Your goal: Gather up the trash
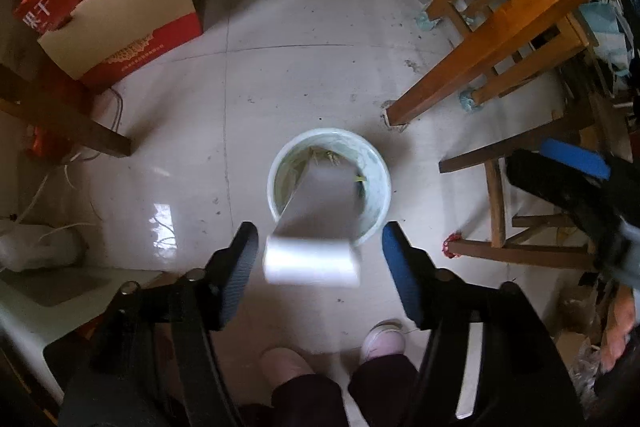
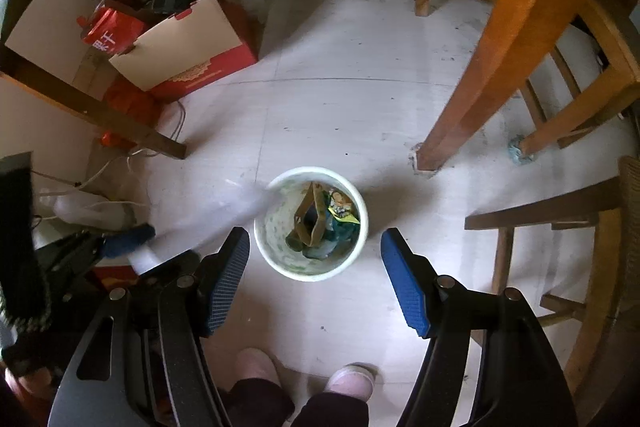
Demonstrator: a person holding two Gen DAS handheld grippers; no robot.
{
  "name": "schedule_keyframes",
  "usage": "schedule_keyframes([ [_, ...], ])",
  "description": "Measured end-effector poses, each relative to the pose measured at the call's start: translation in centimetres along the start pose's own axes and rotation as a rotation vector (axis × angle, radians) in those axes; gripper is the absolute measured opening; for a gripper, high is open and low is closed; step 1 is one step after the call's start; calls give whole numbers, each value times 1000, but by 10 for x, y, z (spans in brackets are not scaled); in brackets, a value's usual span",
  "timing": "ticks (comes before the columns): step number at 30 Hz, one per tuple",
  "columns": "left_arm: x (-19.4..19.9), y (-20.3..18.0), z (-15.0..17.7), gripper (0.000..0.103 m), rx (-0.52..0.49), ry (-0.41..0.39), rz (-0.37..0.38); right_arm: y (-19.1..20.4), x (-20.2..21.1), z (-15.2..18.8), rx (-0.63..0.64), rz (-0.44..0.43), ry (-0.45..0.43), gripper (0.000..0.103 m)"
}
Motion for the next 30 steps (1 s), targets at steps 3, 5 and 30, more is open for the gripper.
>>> schedule_keyframes([
  [3,4,0,-3,64,24,26,5,-2,16,1,-2,5,-6,65],
  [5,16,-4,-3,64,24,11,-2,-2,28,0,-2,3,-14,65],
  [30,524,-86,71,64,40,-586,119,76,457,13,192,45,-505,65],
])
Point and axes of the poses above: each gripper's, at about its wrist camera, not at the fingertips, and x roughly against the way its jaws point, y to its left, z to its underside, the point moved 2 cm from there along -x, roughly the way its jaws point, and after that the axes turned 10 degrees about x, right-handed, at the moved point
